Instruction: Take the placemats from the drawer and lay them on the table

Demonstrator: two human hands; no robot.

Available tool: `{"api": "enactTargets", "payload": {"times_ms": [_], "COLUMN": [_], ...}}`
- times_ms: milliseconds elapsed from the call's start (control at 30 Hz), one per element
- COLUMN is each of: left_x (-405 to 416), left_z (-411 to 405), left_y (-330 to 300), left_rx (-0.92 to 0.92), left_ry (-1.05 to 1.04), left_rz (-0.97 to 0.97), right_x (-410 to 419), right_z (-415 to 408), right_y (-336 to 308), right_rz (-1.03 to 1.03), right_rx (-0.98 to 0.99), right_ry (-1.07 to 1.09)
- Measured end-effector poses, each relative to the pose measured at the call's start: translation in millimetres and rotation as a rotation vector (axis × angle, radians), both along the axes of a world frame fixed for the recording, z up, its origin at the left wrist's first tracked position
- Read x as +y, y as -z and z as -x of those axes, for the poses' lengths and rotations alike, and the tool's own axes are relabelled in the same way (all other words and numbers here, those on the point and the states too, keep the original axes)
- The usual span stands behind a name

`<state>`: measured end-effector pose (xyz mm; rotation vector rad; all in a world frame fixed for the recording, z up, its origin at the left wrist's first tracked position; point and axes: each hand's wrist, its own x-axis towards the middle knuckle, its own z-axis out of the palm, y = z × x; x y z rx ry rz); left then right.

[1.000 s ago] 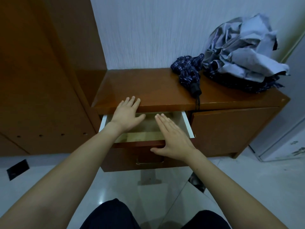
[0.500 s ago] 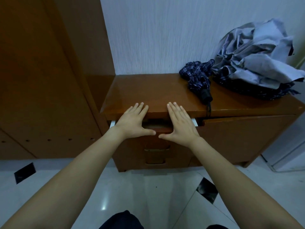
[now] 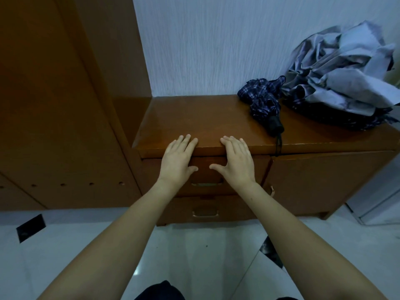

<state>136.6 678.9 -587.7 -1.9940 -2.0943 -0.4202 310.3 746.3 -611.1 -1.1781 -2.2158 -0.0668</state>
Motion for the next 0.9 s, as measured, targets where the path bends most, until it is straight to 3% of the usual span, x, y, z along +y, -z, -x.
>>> {"api": "enactTargets", "payload": {"times_ms": [533, 767, 900], "left_x": [6.5, -1.5, -7.0], "left_z": [-1.1, -0.3, 1.9], "left_y": [17.9, -6.2, -38.6], "left_rx": [0.034, -0.031, -0.089], "left_ry": [-0.032, -0.003, 0.026], "left_rz": [-0.145, 0.065, 0.209], "right_x": [2.5, -10.1, -13.6], "right_z": [13.3, 2.2, -5.0], "right_y": [9.7, -7.3, -38.3], "right_rz": [-0.071, 0.045, 0.264], "right_rx": [0.035, -0.079, -0.068], "right_ry": [0.106, 0.029, -0.044]}}
